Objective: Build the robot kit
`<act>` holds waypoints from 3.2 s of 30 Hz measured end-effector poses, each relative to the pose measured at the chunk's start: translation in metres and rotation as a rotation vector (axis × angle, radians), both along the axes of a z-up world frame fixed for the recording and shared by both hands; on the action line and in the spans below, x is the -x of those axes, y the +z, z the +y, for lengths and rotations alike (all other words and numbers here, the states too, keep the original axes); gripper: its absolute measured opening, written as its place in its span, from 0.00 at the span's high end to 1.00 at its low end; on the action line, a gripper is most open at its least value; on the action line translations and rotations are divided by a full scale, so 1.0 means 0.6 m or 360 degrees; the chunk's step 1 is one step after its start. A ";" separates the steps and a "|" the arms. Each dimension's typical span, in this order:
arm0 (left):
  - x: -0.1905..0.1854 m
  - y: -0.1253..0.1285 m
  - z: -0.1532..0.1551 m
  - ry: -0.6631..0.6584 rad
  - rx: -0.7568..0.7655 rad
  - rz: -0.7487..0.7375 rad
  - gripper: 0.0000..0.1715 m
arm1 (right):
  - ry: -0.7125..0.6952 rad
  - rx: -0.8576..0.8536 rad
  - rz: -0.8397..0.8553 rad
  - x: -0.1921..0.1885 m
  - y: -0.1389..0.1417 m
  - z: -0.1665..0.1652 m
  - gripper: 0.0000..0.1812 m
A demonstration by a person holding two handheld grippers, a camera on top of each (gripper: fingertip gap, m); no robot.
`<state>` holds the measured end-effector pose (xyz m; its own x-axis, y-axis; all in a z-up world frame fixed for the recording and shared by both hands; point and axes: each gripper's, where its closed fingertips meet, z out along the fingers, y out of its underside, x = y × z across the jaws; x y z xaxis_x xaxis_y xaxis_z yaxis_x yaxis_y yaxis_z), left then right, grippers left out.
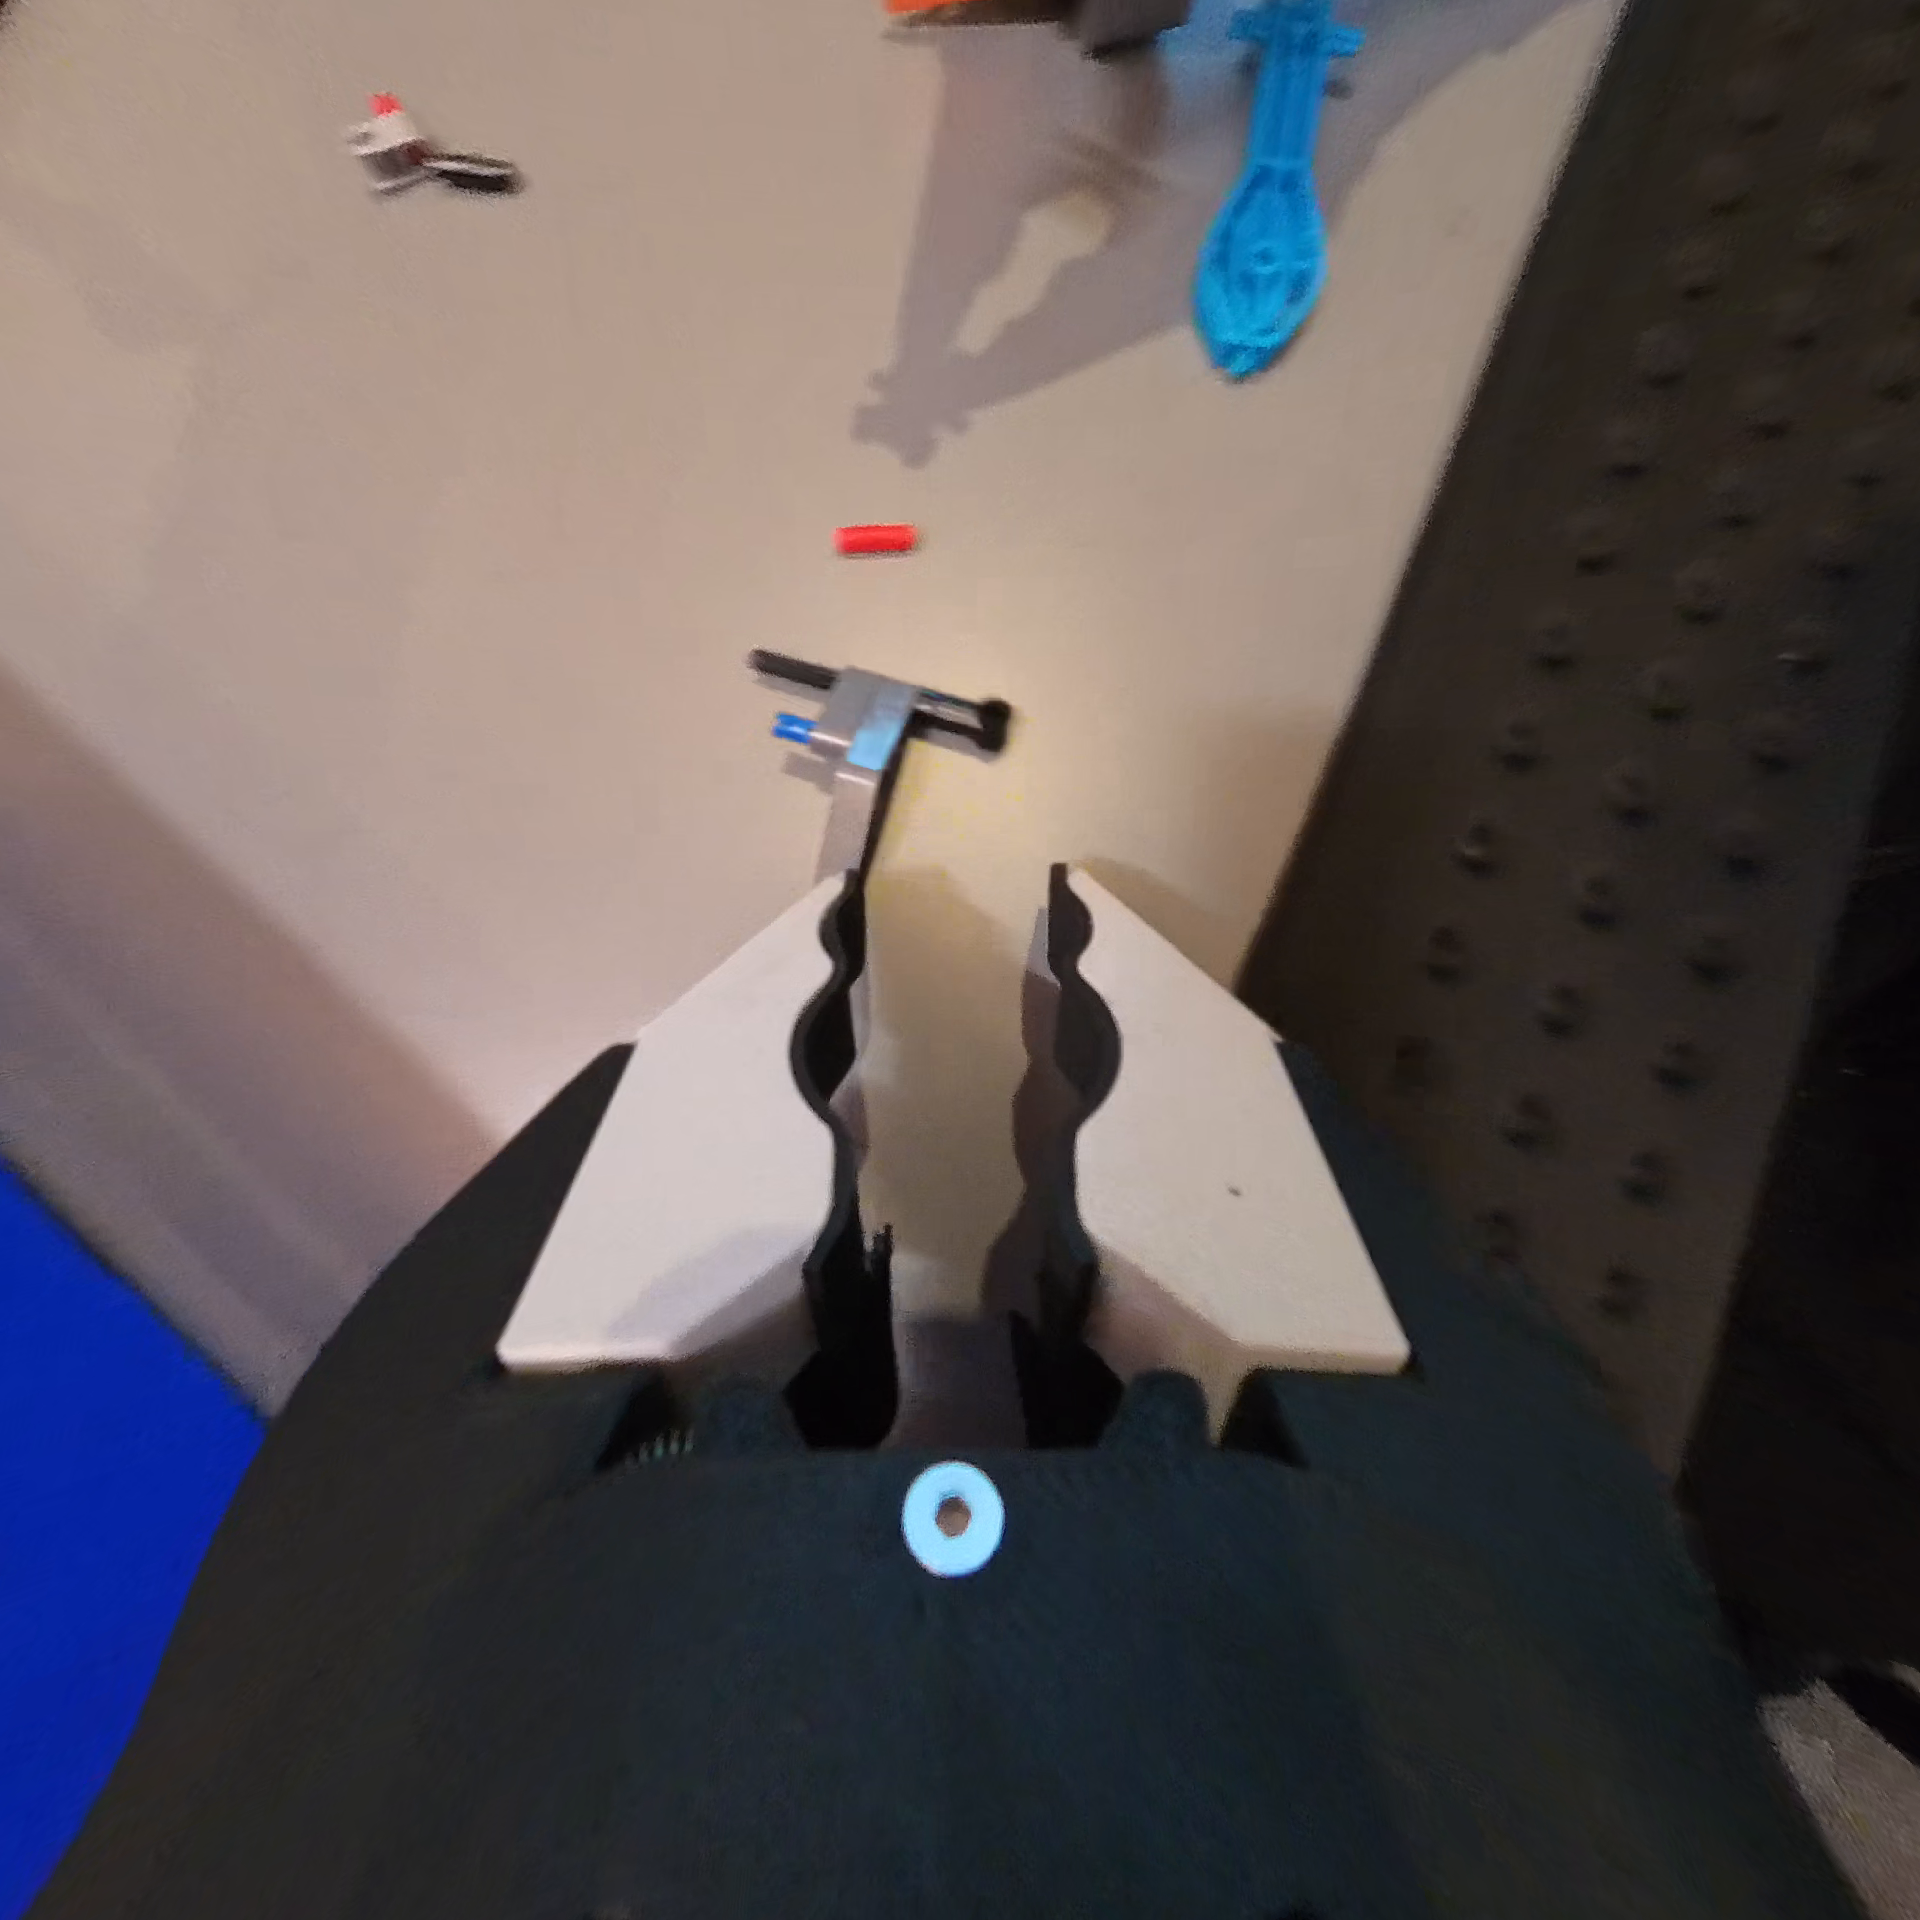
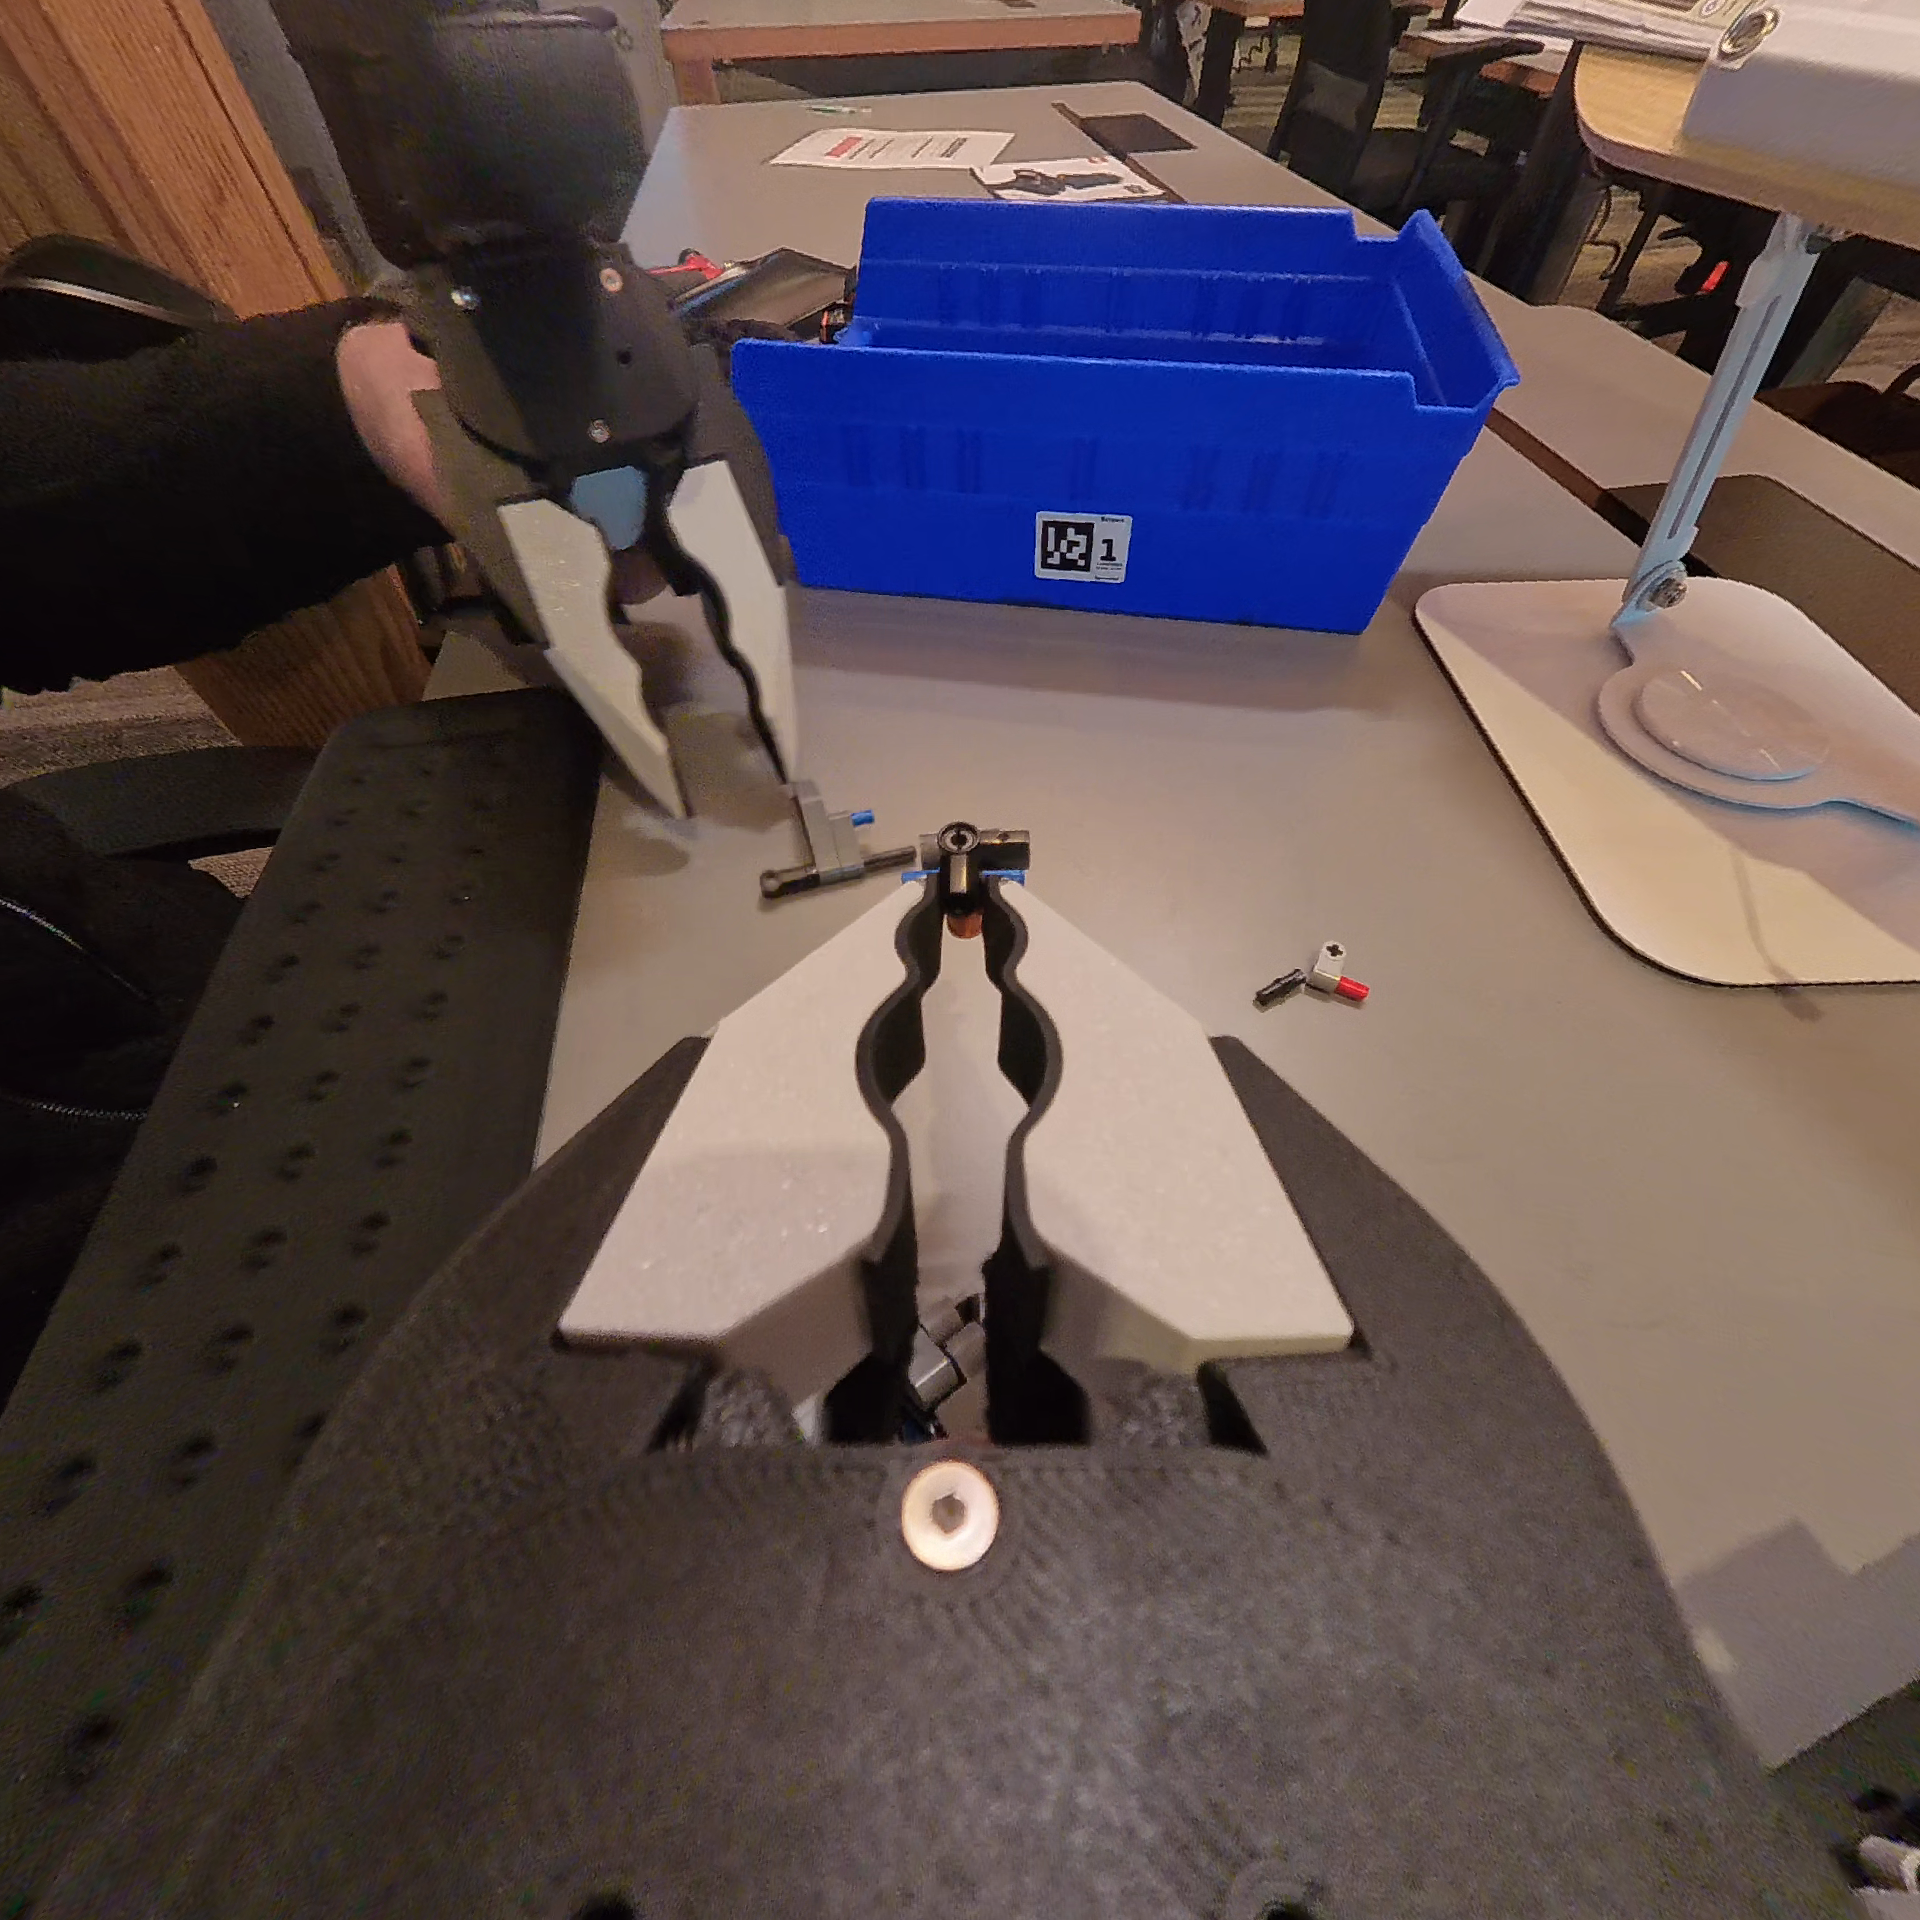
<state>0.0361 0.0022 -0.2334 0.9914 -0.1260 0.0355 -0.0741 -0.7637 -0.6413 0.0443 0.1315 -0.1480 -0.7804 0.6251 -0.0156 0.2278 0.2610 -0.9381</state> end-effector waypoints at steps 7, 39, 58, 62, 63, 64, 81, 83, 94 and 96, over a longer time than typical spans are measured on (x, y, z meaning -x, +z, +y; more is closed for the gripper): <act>-0.004 0.018 0.001 0.0038 -0.0098 0.0151 0.76 | 0.0015 0.0018 -0.0031 -0.001 -0.002 -0.002 0.97; 0.027 0.002 0.036 -0.0343 -0.0016 0.0898 0.75 | 0.0042 0.0000 -0.0026 -0.005 -0.005 -0.005 0.97; 0.003 0.014 0.054 -0.0438 -0.0146 0.0950 0.72 | 0.0034 -0.0004 -0.0027 -0.005 -0.004 -0.003 0.97; -0.012 0.006 0.061 -0.0567 -0.0127 0.1071 0.75 | 0.0032 -0.0011 -0.0032 -0.004 -0.007 -0.002 0.97; -0.014 0.005 0.062 -0.0596 -0.0119 0.1087 0.76 | 0.0030 -0.0008 -0.0032 -0.003 -0.007 -0.001 0.97; -0.015 0.006 0.064 -0.0613 -0.0115 0.1102 0.76 | 0.0029 -0.0005 -0.0031 -0.003 -0.006 -0.001 0.97; -0.044 -0.001 0.105 -0.0817 -0.0158 0.1294 0.94 | 0.0026 -0.0002 -0.0028 -0.002 -0.005 0.002 0.97; -0.045 0.008 0.113 -0.0755 -0.0222 0.1216 0.96 | 0.0022 -0.0002 -0.0027 -0.001 -0.005 0.002 0.97; -0.024 0.102 0.158 -0.0205 -0.0740 0.0113 0.96 | -0.0040 0.0016 -0.0004 0.002 0.007 0.005 0.97; -0.023 0.112 0.161 -0.0161 -0.0814 -0.0121 0.96 | -0.0065 0.0028 0.0003 0.004 0.010 0.009 0.97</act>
<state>0.0497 0.0989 -0.1660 0.9704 -0.2409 0.0156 -0.0701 -0.3432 -0.9366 0.0417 0.1372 -0.1418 -0.7544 0.6559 -0.0258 0.2364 0.2348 -0.9428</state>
